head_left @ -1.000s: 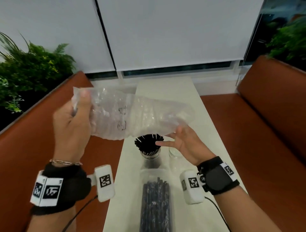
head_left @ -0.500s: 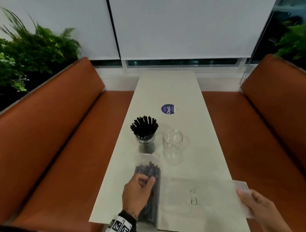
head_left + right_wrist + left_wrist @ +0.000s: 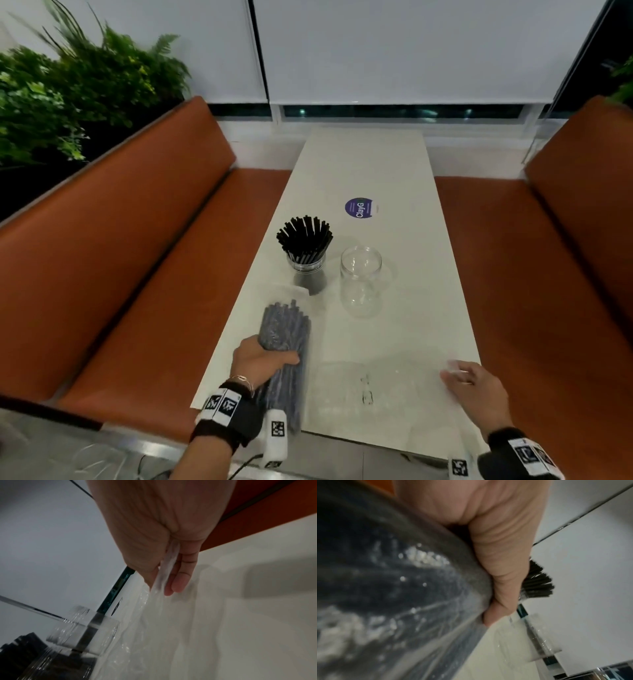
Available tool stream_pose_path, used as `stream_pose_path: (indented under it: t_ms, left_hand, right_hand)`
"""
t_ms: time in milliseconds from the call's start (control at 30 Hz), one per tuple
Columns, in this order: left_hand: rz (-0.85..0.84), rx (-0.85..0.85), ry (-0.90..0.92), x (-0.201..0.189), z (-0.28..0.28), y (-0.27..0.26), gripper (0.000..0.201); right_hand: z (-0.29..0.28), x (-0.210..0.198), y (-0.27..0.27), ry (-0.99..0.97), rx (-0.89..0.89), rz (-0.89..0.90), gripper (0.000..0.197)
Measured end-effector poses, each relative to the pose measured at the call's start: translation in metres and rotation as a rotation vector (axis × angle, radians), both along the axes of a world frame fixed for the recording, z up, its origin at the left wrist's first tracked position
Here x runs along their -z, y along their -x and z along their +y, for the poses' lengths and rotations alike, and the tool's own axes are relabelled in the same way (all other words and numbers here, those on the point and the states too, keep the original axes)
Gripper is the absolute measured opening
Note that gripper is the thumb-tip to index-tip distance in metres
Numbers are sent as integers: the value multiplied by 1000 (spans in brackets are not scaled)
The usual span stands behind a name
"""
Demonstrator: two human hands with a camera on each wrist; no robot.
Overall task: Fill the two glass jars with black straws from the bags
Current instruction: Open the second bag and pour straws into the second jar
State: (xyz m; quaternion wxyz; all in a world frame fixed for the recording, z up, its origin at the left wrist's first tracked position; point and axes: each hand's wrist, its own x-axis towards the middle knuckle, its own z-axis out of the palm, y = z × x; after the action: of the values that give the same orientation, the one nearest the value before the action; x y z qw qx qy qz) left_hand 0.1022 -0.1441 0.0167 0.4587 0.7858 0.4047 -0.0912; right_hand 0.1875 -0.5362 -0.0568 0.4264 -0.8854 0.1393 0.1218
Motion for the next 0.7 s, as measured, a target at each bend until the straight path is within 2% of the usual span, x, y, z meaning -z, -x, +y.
stream_pose_path:
  t_ms: [67, 133, 200, 267, 333, 433, 500, 600, 700]
  left_hand:
    - [-108, 30, -109, -32, 6, 20, 48]
    - [-283, 48, -111, -66, 7, 38, 56]
    - [-459, 66, 10, -94, 2, 49, 61]
    - [-560, 51, 150, -103, -11, 50, 64]
    - [-563, 36, 217, -91, -34, 41, 68]
    - [-528, 19, 289, -46, -72, 21, 67]
    - [-514, -17, 345, -15, -90, 10, 71]
    - [-486, -33, 356, 18, -104, 3, 73]
    - [-488, 1, 338, 37, -100, 2, 70]
  right_hand:
    - [7, 0, -2, -8, -3, -20, 27]
    - [13, 5, -3, -15, -3, -18, 29]
    - [21, 10, -3, 9, -25, -17, 34]
    - [30, 8, 0, 46, -56, 2, 39]
    - [35, 1, 5, 131, -99, 18, 48]
    - [40, -14, 9, 265, -175, -68, 65]
    - [44, -41, 8, 125, -197, -130, 69]
    - [58, -100, 7, -294, -327, -156, 74]
    - [77, -149, 8, -440, -524, -280, 84]
